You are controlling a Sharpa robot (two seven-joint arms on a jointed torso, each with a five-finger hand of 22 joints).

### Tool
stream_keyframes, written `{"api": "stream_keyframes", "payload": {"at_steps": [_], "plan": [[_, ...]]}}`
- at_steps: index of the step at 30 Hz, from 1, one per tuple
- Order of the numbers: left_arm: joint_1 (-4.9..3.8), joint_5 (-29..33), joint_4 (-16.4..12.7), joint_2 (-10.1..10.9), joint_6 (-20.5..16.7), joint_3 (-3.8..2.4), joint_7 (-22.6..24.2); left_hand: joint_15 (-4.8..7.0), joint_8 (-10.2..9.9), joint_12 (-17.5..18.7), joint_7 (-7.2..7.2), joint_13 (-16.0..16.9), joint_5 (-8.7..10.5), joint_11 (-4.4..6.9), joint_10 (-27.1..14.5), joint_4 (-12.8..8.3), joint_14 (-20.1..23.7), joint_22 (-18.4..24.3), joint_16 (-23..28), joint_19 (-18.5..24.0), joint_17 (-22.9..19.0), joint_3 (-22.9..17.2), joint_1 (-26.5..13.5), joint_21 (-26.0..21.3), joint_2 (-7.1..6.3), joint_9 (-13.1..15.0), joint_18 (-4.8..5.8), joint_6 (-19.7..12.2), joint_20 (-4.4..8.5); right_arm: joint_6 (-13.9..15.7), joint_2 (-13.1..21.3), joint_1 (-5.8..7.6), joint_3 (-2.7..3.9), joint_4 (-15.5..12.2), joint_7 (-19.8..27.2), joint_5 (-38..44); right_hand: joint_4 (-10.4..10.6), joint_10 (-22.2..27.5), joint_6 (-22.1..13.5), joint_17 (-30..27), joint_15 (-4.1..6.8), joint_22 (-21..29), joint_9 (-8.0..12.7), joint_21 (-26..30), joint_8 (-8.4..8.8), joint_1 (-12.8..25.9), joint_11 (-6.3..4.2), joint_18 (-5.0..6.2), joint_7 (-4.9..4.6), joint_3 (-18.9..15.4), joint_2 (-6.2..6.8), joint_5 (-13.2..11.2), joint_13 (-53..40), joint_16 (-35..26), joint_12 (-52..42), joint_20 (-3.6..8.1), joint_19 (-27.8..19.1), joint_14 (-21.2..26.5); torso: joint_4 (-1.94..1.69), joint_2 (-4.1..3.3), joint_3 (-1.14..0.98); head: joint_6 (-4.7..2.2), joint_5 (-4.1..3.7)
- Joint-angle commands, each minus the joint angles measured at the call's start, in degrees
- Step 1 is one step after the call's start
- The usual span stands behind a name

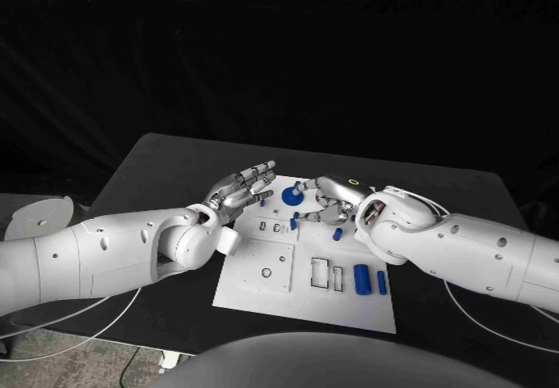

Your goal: Assemble the parts on the task board

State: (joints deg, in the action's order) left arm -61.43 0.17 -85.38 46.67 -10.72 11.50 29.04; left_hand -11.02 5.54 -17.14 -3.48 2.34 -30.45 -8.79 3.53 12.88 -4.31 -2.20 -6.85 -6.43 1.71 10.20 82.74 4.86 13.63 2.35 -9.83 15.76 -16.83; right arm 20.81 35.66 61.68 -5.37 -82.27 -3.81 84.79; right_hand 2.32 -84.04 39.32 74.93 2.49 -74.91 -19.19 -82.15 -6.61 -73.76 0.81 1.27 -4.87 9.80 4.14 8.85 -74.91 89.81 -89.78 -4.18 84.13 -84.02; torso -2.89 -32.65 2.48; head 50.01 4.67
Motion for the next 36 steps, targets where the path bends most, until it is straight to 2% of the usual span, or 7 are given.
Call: {"api": "stream_keyframes", "payload": {"at_steps": [1,8,13,18,19,25,36], "plan": [[-0.39,0.3,-1.6,0.8,-3.1,-0.12,0.9,-0.42,0.9,-4.8,-0.53,0.7,0.0,-2.01,2.0,-1.1,-3.3,-0.8,-4.1,-3.2,0.8,-0.2,1.2,2.0,-0.92,0.2,0.23,1.8,0.0,2.5,2.4,1.55,0.01,-3.1,1.1,-1.3,0.5,-6.0,0.6,15.1,0.14,-12.2,0.1,-0.2,-0.63,0.3,-0.33,0.89,-0.44,-0.3,0.48,-0.7,-15.1,0.2,-0.2,0.38,0.7,-6.0,0.27,0.16,0.18,-0.01,0.13],[-3.69,-12.1,-4.7,3.0,-13.0,-0.22,-0.5,-0.55,6.8,-24.7,-4.58,5.3,12.63,-4.93,22.7,2.3,-27.3,-6.9,-25.5,-27.5,5.9,1.8,0.9,17.1,-2.64,1.8,0.54,13.9,0.33,2.5,9.1,4.92,0.0,-8.7,1.2,-4.3,1.1,-6.0,1.5,15.1,-0.26,-12.3,0.1,-0.4,-1.4,0.2,0.27,0.8,-1.29,-0.5,0.09,-1.0,-15.1,0.2,-0.2,0.16,0.9,-6.0,0.86,0.59,0.0,-0.01,0.86],[-6.37,-26.4,-5.7,3.8,-19.7,-0.32,-6.1,6.54,12.8,-44.2,-6.24,15.3,13.05,2.34,43.3,2.3,-48.7,-12.5,-46.4,-43.6,15.6,2.4,3.5,29.1,-4.8,3.7,-0.4,26.7,5.85,3.2,12.0,5.75,-0.02,-10.0,1.9,-6.1,1.4,-6.0,2.2,15.1,-0.58,-12.4,0.1,-0.7,-2.02,-0.1,0.62,0.72,-1.64,-0.5,-0.47,-0.4,-15.1,0.2,-0.2,-0.11,1.1,-6.0,1.63,0.93,-0.3,-0.01,0.88],[-9.11,-40.2,-6.0,3.6,-17.9,-0.36,-21.6,9.39,14.3,-72.4,-4.97,84.2,15.94,4.86,84.0,2.7,-78.3,-22.2,-80.9,-54.2,76.5,6.2,-2.6,45.1,-4.9,3.9,0.18,32.0,9.57,1.0,13.2,5.98,-0.16,-9.2,1.6,-7.6,1.9,-6.0,2.6,15.1,-0.78,-12.4,0.1,-0.6,-2.39,0.0,0.83,0.74,-1.88,-0.5,-1.05,-0.2,-15.1,0.2,-0.2,-0.31,1.1,-6.0,2.59,1.12,-0.71,-0.01,1.06],[-9.53,-42.2,-6.0,3.4,-17.3,-0.41,-24.6,9.34,14.9,-72.9,-4.75,87.6,16.26,4.65,86.4,2.9,-83.9,-24.4,-82.8,-54.0,85.7,7.4,-4.6,48.0,-5.07,4.1,0.16,33.0,9.8,0.6,13.4,5.98,-0.21,-9.1,1.5,-7.8,2.0,-6.0,2.7,15.1,-0.82,-12.4,0.1,-0.6,-2.5,0.0,0.88,0.73,-1.92,-0.5,-1.15,-0.2,-15.1,0.2,-0.2,-0.34,1.1,-6.0,2.73,1.15,-0.76,-0.01,1.11],[-11.27,-52.0,-5.6,1.9,-13.1,-0.87,-39.1,10.75,18.0,-72.9,-2.75,87.7,16.61,5.99,86.5,3.6,-85.7,-60.8,-83.2,-66.9,88.3,10.6,-10.8,73.6,-3.41,6.3,4.56,38.9,10.41,-0.4,14.7,5.91,-0.44,-8.4,1.1,-8.4,2.6,-6.0,3.3,15.1,-0.96,-12.5,0.2,-0.8,-2.91,0.3,1.01,0.69,-2.04,-0.7,-1.55,-0.1,-15.1,0.2,-0.2,-0.5,1.2,-6.0,3.53,1.33,-1.24,-0.01,0.24],[-11.99,-65.2,-3.8,-2.7,-0.9,-1.16,-60.4,11.83,20.0,-72.9,-1.63,87.7,19.74,7.14,86.5,3.8,-85.7,-68.2,-83.2,-69.2,88.3,14.5,-18.6,78.1,-0.96,9.8,5.45,41.2,11.23,-0.4,15.4,5.58,-0.55,-7.1,-0.5,-8.6,3.2,-6.0,4.4,15.1,-1.08,-12.5,0.2,-0.9,-3.63,0.5,1.13,0.67,-2.17,-0.9,-2.03,0.5,-15.1,0.2,-0.2,-0.68,1.3,-6.0,5.03,1.41,-1.93,-0.01,1.11]]}}
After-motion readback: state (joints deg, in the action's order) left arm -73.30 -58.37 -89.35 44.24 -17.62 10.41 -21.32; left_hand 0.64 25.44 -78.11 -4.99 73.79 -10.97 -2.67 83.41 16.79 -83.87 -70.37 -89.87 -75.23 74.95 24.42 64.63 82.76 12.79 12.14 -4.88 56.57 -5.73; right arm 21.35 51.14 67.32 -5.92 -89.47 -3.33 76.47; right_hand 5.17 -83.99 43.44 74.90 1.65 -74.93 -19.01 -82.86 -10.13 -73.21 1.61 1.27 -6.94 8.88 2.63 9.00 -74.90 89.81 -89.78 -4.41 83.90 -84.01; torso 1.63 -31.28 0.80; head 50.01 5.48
